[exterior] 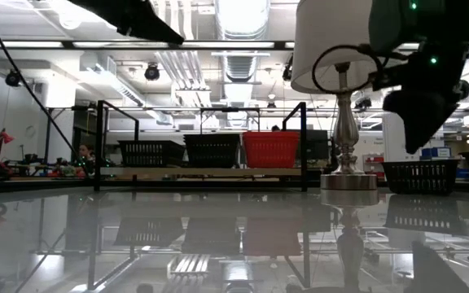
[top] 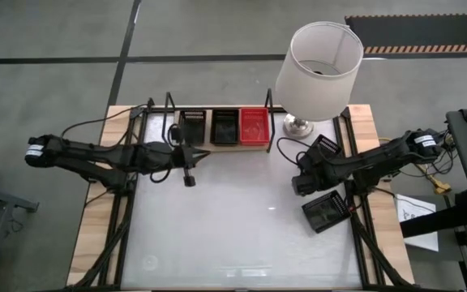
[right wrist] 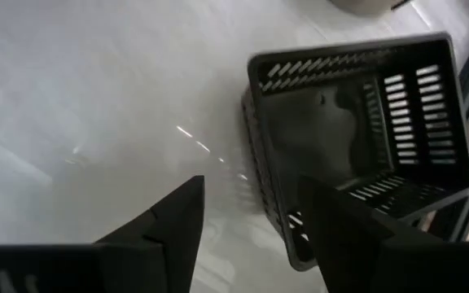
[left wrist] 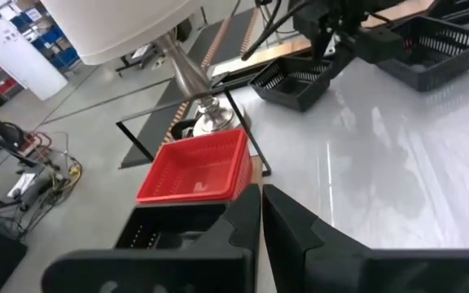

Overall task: Stack baskets on shelf by color
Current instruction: Stack the black bin on the left black bin on the shelf

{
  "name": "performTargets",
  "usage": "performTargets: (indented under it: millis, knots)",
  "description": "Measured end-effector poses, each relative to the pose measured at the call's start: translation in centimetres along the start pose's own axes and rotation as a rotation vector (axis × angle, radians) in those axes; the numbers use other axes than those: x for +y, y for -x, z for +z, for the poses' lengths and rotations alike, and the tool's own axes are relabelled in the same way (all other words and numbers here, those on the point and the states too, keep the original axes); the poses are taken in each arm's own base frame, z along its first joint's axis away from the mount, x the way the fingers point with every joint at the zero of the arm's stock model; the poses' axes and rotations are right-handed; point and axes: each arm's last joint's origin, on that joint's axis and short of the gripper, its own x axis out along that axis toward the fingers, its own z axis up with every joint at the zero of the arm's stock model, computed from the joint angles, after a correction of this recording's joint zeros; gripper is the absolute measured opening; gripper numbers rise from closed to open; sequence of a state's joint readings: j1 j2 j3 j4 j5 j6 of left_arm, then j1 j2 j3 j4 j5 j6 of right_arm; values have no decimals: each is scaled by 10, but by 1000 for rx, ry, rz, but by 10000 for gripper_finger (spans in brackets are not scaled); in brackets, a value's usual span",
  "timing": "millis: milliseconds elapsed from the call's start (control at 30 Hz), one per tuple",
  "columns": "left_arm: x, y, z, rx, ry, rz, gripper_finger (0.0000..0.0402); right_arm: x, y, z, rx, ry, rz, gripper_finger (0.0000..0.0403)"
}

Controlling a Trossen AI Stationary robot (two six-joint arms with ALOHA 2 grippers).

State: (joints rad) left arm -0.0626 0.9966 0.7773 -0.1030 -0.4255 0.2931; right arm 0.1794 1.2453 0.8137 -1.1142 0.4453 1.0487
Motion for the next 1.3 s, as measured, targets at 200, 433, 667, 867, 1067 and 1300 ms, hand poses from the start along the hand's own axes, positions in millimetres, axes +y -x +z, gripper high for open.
performTargets:
  millis: [200,433,667,867,1067,1300]
  knots:
    - [-1,0,-5,-16,6,8,0,-4,-12,-8,22,17,-37,192]
    - [-3,1,-11,-30,12,13,0,-5,-24,-15,26,34,-44,189]
    - [-1,3,-9,-42,10,17,0,-5,-28,-18,29,50,-31,110]
    - [3,11,-9,-68,3,25,0,-1,-20,-12,31,107,10,17]
    - [7,25,-16,-106,29,35,0,11,2,-6,38,198,130,13]
    - [8,40,-31,-161,95,39,0,37,46,-3,-35,343,307,12]
